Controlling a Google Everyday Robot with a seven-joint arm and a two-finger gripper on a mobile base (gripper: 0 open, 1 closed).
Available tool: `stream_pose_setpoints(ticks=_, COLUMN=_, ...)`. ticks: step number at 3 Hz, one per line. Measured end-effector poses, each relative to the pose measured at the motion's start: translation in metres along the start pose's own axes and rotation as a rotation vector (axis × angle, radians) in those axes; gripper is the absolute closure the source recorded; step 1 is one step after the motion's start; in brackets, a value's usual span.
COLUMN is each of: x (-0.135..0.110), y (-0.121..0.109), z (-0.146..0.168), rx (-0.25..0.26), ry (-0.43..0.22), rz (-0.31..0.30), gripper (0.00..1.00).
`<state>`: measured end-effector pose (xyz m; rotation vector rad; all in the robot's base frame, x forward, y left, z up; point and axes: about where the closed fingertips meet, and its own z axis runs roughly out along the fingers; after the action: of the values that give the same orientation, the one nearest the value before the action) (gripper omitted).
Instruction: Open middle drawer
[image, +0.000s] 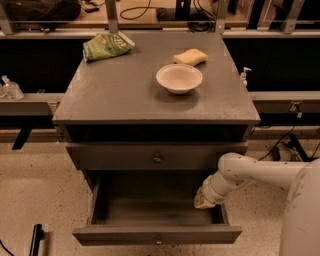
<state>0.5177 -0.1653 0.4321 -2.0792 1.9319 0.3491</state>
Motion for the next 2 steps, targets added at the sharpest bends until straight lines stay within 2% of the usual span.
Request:
stream_pose_setpoints(ticks=1, x=0.020, y=0.005, z=0.027, rx=-0.028, ry=-0.016, rz=0.050, gripper=1.00)
stream_pose_setpoints(ticks=2, x=0.031, y=0.015, z=0.046, rx=-0.062, ry=-0.041, rz=0.072, gripper=1.00)
